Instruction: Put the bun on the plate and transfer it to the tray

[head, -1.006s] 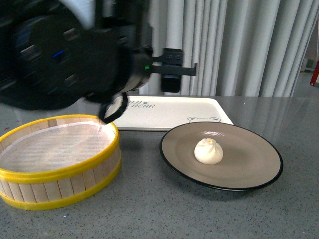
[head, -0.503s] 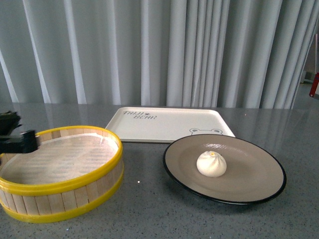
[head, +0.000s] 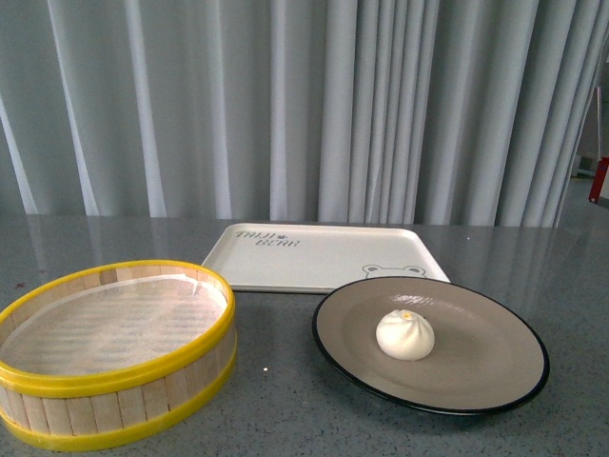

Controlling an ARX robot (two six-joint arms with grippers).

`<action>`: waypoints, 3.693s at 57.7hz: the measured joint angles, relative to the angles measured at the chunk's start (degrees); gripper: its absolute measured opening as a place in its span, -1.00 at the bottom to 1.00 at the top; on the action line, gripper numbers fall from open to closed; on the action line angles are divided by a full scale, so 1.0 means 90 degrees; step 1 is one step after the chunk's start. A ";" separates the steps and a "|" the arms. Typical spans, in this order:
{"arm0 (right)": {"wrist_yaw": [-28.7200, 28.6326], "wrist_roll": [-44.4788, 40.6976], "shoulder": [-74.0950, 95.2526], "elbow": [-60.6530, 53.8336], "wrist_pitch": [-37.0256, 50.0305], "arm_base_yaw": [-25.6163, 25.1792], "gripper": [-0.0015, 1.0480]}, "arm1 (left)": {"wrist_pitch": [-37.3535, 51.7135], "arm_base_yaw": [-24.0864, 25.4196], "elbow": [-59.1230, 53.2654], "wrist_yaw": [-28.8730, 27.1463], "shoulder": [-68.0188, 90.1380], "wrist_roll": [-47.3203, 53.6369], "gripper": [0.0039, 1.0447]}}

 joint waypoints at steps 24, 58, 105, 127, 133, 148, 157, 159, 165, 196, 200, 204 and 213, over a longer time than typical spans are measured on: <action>0.0002 0.0000 0.0000 0.0000 0.0000 0.0000 0.84 | -0.0976 0.0568 -0.0551 0.0578 -0.1649 0.0002 -0.93; 0.0000 0.0000 0.0000 0.0000 0.0000 0.0000 0.84 | -0.3317 0.0568 -0.0559 0.0576 -0.4146 0.0002 -0.93; 0.0002 0.0000 0.0000 0.0000 0.0000 0.0000 0.84 | -0.5323 0.0568 -0.0559 0.0588 -0.6105 0.0002 -0.93; 0.0000 0.0000 0.0000 0.0000 0.0000 0.0000 0.84 | -0.5323 0.0568 -0.0559 0.0588 -0.6105 0.0002 0.28; 0.0000 0.0000 0.0000 0.0000 0.0000 0.0000 0.84 | -0.5323 0.0568 -0.0559 0.0588 -0.6105 0.0002 0.62; 0.0000 0.0000 0.0000 0.0000 0.0000 0.0000 0.84 | -0.5323 0.0568 -0.0559 0.0588 -0.6105 0.0005 0.88; 0.0034 0.0403 0.0138 0.0083 -0.0228 0.0007 0.84 | -0.5323 0.0568 -0.0559 0.0588 -0.6105 0.0005 0.88; 0.0119 0.1409 0.0750 0.0250 -0.0219 0.0029 0.84 | -0.5323 0.0568 -0.0559 0.0588 -0.6105 0.0005 0.88; 0.0151 0.4325 0.2953 0.0483 0.1574 0.0044 0.84 | -0.5323 0.0568 -0.0559 0.0588 -0.6108 0.0005 0.88; -0.0221 0.9836 0.9020 0.2084 0.5214 0.1535 0.84 | -0.5323 0.0568 -0.0559 0.0588 -0.6108 0.0005 0.88; -0.0231 0.9940 0.9168 0.2259 0.5071 0.1632 0.84 | -0.5323 0.0568 -0.0559 0.0588 -0.6108 0.0005 0.88; -0.0270 1.0015 0.9304 0.2414 0.4932 0.1693 0.84 | -0.5323 0.0568 -0.0559 0.0588 -0.6108 0.0005 0.88; -0.0459 1.0173 0.9680 0.2822 0.4643 0.1749 0.84 | -0.5323 0.0568 -0.0559 0.0588 -0.6108 0.0005 0.88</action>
